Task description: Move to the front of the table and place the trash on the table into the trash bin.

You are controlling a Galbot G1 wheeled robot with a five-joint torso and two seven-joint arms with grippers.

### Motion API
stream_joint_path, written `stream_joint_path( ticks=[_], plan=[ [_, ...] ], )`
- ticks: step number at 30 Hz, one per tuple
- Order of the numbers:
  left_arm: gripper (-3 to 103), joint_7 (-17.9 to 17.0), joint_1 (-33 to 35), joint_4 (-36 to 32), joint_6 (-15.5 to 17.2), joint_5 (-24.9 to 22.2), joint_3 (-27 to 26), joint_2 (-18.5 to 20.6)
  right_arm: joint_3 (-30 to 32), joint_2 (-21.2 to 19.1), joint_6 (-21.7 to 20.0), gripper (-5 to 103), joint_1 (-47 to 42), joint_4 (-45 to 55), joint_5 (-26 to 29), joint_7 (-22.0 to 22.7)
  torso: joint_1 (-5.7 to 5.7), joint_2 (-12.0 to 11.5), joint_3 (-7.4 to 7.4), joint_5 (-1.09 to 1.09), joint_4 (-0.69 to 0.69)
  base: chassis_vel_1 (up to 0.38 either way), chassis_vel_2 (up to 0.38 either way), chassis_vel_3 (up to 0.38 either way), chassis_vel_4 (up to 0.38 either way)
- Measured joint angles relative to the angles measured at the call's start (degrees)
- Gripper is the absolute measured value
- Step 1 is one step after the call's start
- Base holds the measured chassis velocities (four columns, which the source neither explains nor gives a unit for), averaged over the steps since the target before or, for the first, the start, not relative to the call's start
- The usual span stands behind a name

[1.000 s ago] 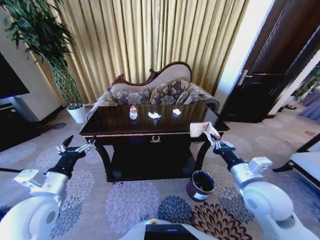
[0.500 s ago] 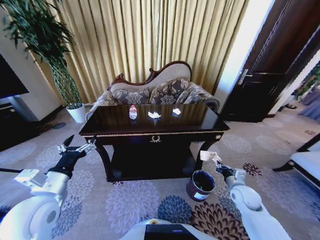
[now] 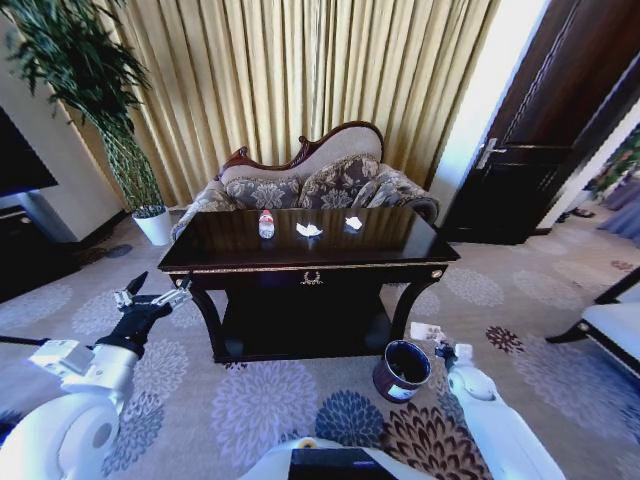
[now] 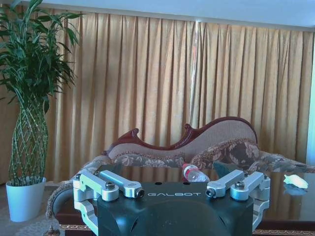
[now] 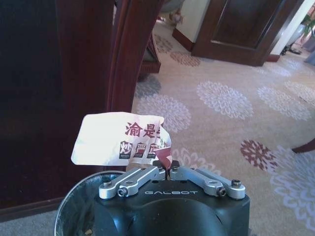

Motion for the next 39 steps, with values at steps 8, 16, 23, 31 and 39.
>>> stream_joint_path(
  ticks=[8, 16, 23, 31, 39],
  plan=[
    [100, -0.09, 0.05, 0.0, 0.02, 0.04, -0.32, 0.36, -1.91, 1.44, 1.13, -1, 4.63, -6.53, -1.02, 1.95, 0.0, 0.0, 0.0, 0.0, 0.0, 0.0, 0.0, 0.0, 0.0],
    [100, -0.09, -0.31, 0.0, 0.02, 0.04, -0.02, 0.18, -1.84, 1.71, 0.88, 25, 4.52, -5.7, -0.62, 2.15, -0.01, 0.0, -0.01, -0.01, 0.0, 0.0, 0.0, 0.0, 0.0],
    [100, -0.02, -0.61, 0.0, 0.0, -0.05, -0.01, 0.43, -1.72, 1.98, 0.78, 53, 4.08, -4.87, -0.43, 2.25, -0.01, 0.01, -0.01, 0.0, 0.0, 0.0, 0.0, 0.0, 0.0],
    [100, 0.02, -0.64, 0.0, -0.08, -0.18, -0.11, 0.33, -1.66, 2.02, 0.68, 81, 3.44, -3.66, 0.19, 2.37, -0.01, 0.0, -0.01, 0.0, 0.0, 0.0, 0.0, 0.0, 0.0],
    [100, 0.09, -0.62, 0.0, -0.1, -0.2, -0.07, 0.17, -1.25, 1.95, -0.58, 100, 2.65, -1.81, 2.62, 2.37, -0.01, 0.01, -0.01, 0.0, 0.0, 0.0, 0.0, 0.0, 0.0]
  ],
)
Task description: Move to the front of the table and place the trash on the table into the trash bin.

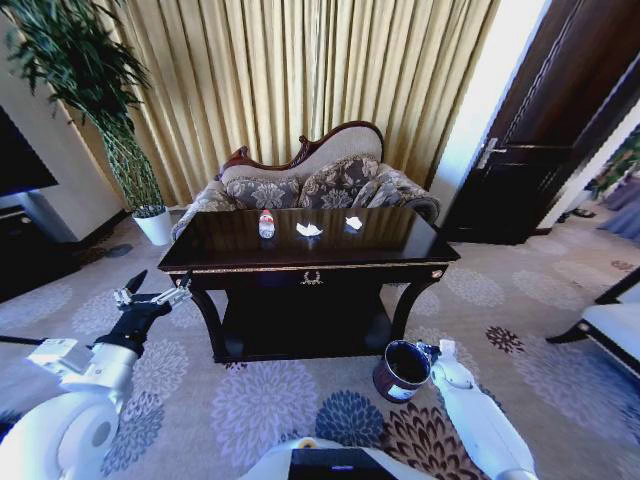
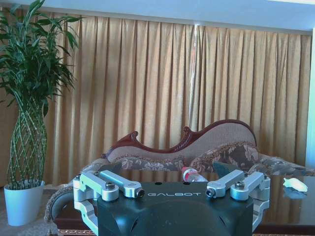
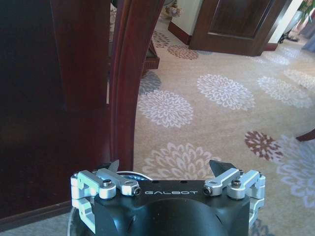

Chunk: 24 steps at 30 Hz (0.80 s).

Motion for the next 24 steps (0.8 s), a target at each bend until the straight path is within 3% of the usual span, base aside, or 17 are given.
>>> stream_joint_path(
  ticks=[14, 19, 24],
  plan=[
    [100, 0.02, -0.03, 0.0, 0.0, -0.03, -0.05, 0.08, 1.55, -0.23, -0.35, 100, -2.3, 3.7, 1.66, -0.19, 0.0, 0.0, 0.0, 0.02, -0.01, 0.0, 0.0, 0.0, 0.0],
    [100, 0.01, -0.19, 0.0, 0.0, -0.1, -0.06, 0.1, 4.37, -1.72, -1.06, 100, -6.74, 17.71, 8.12, -1.39, 0.0, 0.0, 0.0, 0.0, 0.0, 0.0, 0.0, 0.0, 0.0],
    [100, 0.0, -0.32, 0.0, -0.01, -0.2, -0.05, 0.06, 6.67, -3.29, -0.76, 100, -10.03, 30.01, 11.22, -1.73, 0.0, 0.0, 0.0, -0.02, 0.0, 0.0, 0.0, 0.0, 0.0]
  ],
)
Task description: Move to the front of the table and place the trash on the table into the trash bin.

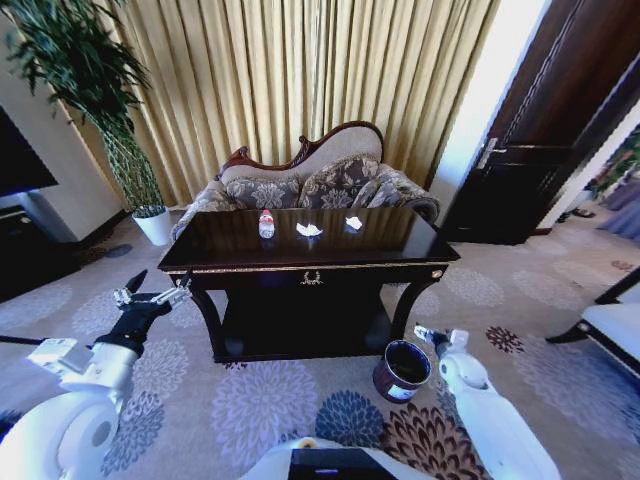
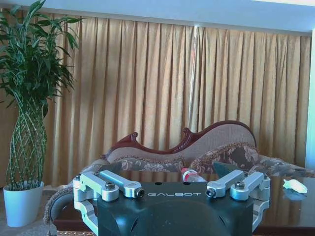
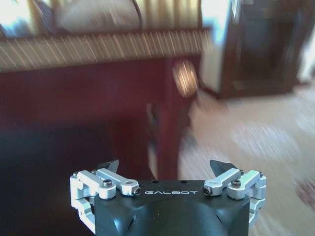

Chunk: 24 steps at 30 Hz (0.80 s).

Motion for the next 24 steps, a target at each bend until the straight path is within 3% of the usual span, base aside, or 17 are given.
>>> stream_joint_path(
  ticks=[6, 11, 19, 24],
  plan=[
    [100, -0.08, -0.38, 0.0, -0.03, -0.32, 0.0, 0.16, 2.5, -2.75, -1.2, 100, -4.73, 20.19, 3.99, 0.31, 0.0, 0.0, 0.0, 0.01, 0.01, 0.0, 0.0, 0.0, 0.0],
    [100, -0.39, -0.62, 0.0, -0.04, -0.9, 0.04, 0.37, 3.12, -2.13, -2.01, 100, -11.02, 33.05, 3.51, 1.14, 0.0, 0.0, 0.0, 0.01, -0.01, 0.0, 0.0, 0.0, 0.0],
    [100, -0.46, -0.79, 0.0, -0.05, -1.34, 0.04, 0.82, 2.84, -0.44, -2.11, 100, -17.73, 44.65, 1.84, 1.04, 0.0, 0.01, -0.01, 0.01, -0.01, 0.0, 0.0, 0.0, 0.0],
    [100, -0.5, -0.83, 0.0, -0.05, -1.56, 0.04, 0.79, 2.72, 0.29, -2.18, 100, -18.76, 47.03, 1.84, 1.67, 0.0, 0.01, 0.0, 0.02, -0.01, 0.0, 0.0, 0.0, 0.0]
  ],
)
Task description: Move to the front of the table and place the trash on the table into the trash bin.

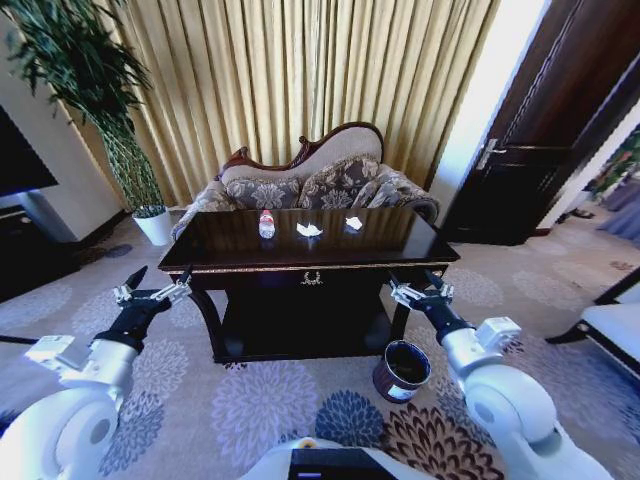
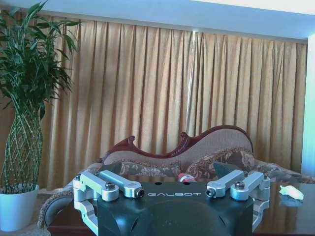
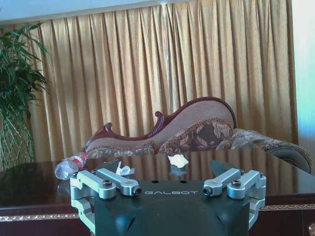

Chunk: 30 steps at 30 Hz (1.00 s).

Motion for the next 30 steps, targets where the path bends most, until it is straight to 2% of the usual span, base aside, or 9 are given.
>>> stream_joint_path(
  ticks=[3, 9, 30],
  plan=[
    [100, -0.02, 0.03, 0.0, 0.01, -0.03, 0.0, -0.01, -0.07, 0.53, 0.0, 100, -0.06, 0.49, -0.32, 0.17, 0.0, 0.0, 0.0, 0.0, 0.0, 0.0, 0.0, 0.0, 0.0],
    [100, -0.08, 0.45, 0.0, 0.34, 0.09, -0.14, 0.0, -0.27, 0.83, -0.74, 100, 0.0, 0.2, -5.92, 0.29, 0.0, 0.0, 0.0, 0.0, 0.0, 0.0, 0.0, 0.0, 0.0],
    [100, -0.08, 0.66, 0.0, 0.53, 0.36, -0.09, -0.22, -0.18, 0.75, -1.2, 100, 0.16, 0.18, -6.4, 0.35, 0.0, 0.0, 0.0, 0.0, 0.0, 0.0, 0.0, 0.0, 0.0]
  ],
)
